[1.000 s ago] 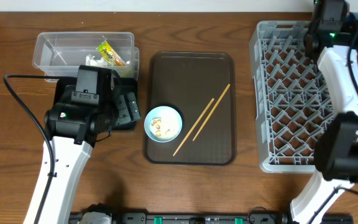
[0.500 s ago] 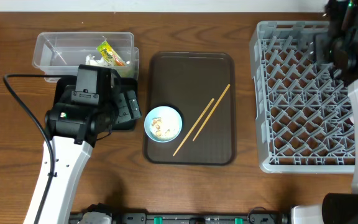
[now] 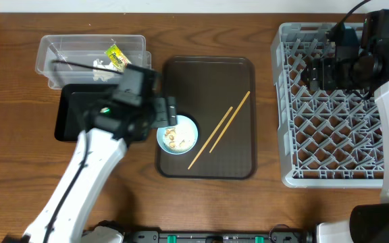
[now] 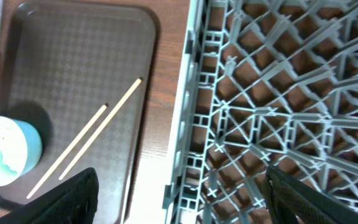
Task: Sort waste into correct bins and load items into the dishwasher rack
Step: 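Reach the left gripper to the small rice bowl and grasp its rim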
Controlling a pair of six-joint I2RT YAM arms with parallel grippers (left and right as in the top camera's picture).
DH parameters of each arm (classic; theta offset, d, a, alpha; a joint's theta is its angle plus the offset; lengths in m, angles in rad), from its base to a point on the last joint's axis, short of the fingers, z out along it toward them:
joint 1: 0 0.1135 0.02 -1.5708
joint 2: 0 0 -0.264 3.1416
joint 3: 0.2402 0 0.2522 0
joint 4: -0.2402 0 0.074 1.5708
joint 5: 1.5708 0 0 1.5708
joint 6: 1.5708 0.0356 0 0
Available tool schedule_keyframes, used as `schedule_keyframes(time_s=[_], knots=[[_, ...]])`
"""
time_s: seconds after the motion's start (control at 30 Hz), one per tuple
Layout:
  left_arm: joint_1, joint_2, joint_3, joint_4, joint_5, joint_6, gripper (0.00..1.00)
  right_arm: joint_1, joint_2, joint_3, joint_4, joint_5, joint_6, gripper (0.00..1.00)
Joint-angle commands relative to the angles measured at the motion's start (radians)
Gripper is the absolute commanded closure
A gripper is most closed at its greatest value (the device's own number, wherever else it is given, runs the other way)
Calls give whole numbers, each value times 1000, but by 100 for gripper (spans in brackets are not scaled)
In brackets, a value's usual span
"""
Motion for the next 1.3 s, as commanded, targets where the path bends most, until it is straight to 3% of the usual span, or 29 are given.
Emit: schedule_keyframes(time_s=[0.0,0.5,0.77,1.13,1.27], knots=[[-62,73,-11,13,-11,17,10,11,6,-32,2,-43,25,17],[-251,342,-11,61,-12,17,11,12,6,-82,48,-43,25,21],[-269,427,-11,79,-12,17,28,12,6,-82,49,-42,25,21],[-269,499,-11,86,-12,16,63,12,6,-82,48,-42,25,22],[-269,505,-11,90,-12,16,68,12,6,-82,48,-42,25,23]])
